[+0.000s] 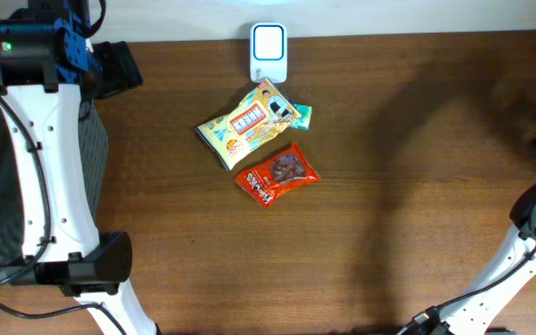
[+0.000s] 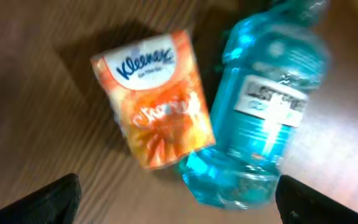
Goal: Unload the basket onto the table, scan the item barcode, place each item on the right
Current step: 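Carry the orange tissue pack to the right side of the table, then grasp the green Kleenex tissue pack with the right gripper, then hold the green tissue pack under the scanner with the right gripper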
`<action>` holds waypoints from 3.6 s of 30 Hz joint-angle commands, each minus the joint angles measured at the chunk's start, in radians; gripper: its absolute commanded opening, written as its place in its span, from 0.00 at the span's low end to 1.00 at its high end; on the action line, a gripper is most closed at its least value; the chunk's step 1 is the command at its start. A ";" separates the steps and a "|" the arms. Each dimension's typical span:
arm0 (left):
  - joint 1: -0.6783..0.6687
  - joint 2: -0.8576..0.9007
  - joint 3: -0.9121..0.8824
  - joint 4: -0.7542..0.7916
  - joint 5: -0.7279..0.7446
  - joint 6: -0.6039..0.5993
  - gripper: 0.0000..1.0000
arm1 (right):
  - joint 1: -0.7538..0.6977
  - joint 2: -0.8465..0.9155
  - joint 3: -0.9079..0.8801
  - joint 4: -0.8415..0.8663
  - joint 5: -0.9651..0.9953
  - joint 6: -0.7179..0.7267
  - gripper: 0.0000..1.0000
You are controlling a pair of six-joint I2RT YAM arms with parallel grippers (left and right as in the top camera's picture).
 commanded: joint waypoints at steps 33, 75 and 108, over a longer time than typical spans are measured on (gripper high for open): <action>0.003 -0.019 0.002 0.002 0.000 0.005 0.99 | 1.160 -0.085 -0.187 0.285 -0.480 -0.326 0.92; 0.003 -0.019 0.002 0.002 0.001 0.005 0.99 | 0.687 -0.043 -0.206 0.095 -0.783 -0.908 0.47; 0.002 -0.019 0.002 0.002 0.000 0.005 0.99 | 1.011 -0.182 -0.185 1.012 -0.190 -0.412 0.04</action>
